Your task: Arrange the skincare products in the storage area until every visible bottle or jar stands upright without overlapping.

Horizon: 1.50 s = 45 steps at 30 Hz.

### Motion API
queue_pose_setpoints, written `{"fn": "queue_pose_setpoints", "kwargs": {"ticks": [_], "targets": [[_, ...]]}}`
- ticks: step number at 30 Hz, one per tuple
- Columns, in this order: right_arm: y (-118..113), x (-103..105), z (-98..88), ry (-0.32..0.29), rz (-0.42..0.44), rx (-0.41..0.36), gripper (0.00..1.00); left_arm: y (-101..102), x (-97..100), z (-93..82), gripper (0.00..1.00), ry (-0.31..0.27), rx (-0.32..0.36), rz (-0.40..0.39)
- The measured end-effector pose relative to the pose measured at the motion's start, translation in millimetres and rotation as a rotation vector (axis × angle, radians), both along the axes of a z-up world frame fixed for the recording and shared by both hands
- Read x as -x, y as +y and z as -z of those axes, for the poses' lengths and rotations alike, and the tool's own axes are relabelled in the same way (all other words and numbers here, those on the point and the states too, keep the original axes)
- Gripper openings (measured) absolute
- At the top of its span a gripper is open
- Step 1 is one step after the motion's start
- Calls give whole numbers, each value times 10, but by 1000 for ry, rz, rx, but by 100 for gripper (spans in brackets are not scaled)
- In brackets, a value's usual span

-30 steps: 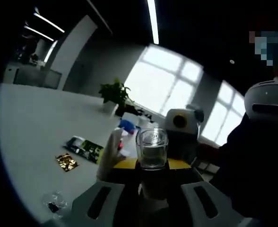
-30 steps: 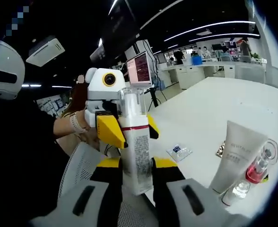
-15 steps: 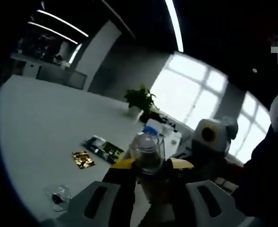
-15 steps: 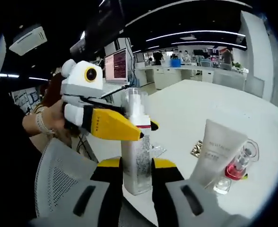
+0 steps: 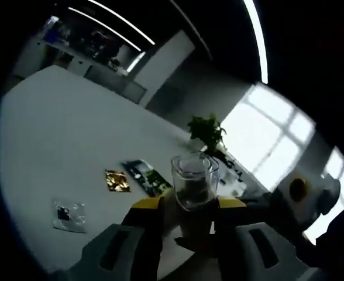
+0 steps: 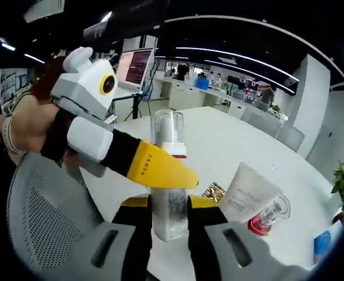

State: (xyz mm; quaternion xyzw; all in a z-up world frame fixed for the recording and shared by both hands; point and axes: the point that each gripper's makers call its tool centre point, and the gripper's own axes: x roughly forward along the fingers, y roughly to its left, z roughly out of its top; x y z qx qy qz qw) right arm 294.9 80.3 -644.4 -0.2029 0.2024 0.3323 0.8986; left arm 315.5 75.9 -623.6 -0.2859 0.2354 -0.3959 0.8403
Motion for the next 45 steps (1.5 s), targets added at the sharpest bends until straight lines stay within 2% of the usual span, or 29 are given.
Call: {"fn": "queue_pose_setpoints", "kwargs": {"ticks": [3,6,8,10,11,14,16,19,20,22,23,24,25,27,30,34,36,37,45], "targets": [[-3,-12,14,-21,-6,42,21,6,4,-5,22,12,8,-6],[-10,-15,-1,-26,-11,39,22,9,9,-6,22,10,7,-4],[-4,-15,-17,-37,-18,37,22,29,6,-11,21,30,31,-5],[7,4,2,1,-32,26,22,31,24,1,20,31,25,11],[11,4,-17,-23,-57,29,22,46,23,-12,20,29,37,17],[23,25,-37,-8,-93,4,22,49,40,-44,20,8,42,61],[17,41,-19,25,-105,-12,22,50,50,-37,19,-6,10,92],[-1,57,-16,54,-128,-38,25,78,46,-34,19,-51,-48,134],[-7,98,0,87,-144,-53,26,89,52,-69,19,-75,-49,157],[-2,128,-26,107,-159,-101,25,95,83,-134,19,-96,-29,196],[8,166,-41,136,-182,-141,24,108,102,-179,19,-141,-35,232],[18,197,-47,156,-201,-164,24,116,115,-190,19,-159,-46,253],[8,211,-61,174,-211,-192,23,112,171,-209,19,-193,-58,315],[17,242,-83,184,-244,-213,24,91,254,-269,19,-245,-43,397],[63,297,-111,200,-274,-244,27,79,340,-347,19,-321,-35,476],[127,379,-115,226,-311,-256,26,51,464,-368,19,-378,-32,577],[155,422,-110,234,-337,-256,27,56,531,-393,19,-411,-9,634],[160,435,-111,237,-344,-258,28,53,538,-390,19,-407,-8,638],[171,577,-179,285,-427,-308,27,-29,715,-504,19,-485,54,772]]}}
